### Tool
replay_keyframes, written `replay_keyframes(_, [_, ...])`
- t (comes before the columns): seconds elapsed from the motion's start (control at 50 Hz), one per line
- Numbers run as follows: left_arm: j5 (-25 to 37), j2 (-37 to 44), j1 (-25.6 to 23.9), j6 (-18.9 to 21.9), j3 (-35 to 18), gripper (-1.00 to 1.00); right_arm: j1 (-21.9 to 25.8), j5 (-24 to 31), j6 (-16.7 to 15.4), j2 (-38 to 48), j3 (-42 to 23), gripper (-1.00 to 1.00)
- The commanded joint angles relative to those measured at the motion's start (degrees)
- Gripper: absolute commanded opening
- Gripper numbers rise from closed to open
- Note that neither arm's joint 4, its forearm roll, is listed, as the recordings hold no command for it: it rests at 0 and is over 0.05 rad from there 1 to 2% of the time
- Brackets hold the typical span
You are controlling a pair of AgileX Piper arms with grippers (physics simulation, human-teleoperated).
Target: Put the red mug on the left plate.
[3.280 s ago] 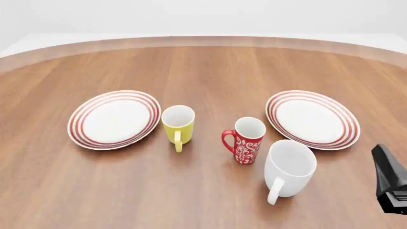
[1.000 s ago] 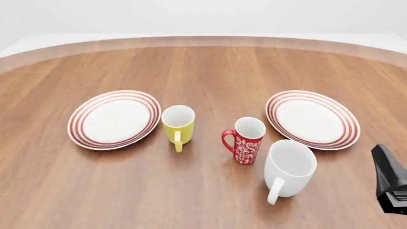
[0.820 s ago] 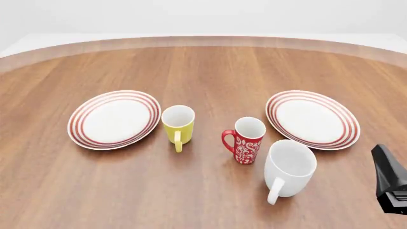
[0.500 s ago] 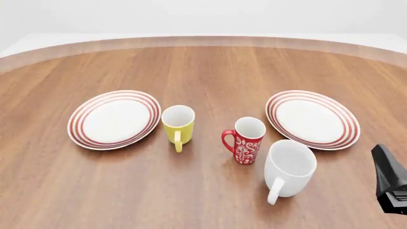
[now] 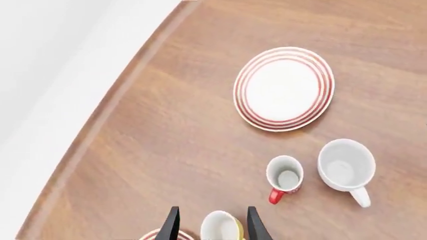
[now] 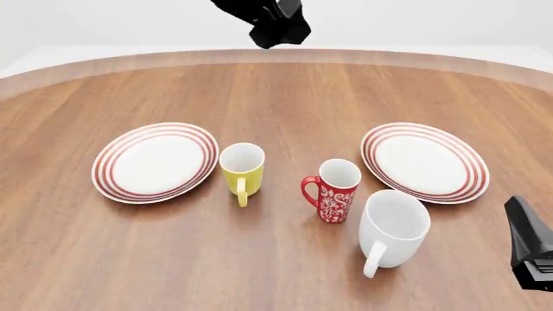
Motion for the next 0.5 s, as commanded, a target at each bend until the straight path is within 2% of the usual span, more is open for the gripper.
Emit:
replay_keyframes(0.02, [-1.87, -0.14, -2.00, -0.58, 5.78, 1.00, 0.00, -0.01, -0.01, 0.00, 0.00, 1.00])
replay_keyframes(0.5, [-8.89, 2.74, -2.28, 0.40, 15.28, 1.00, 0.01, 0.00, 0.01, 0.00, 0.00, 1.00])
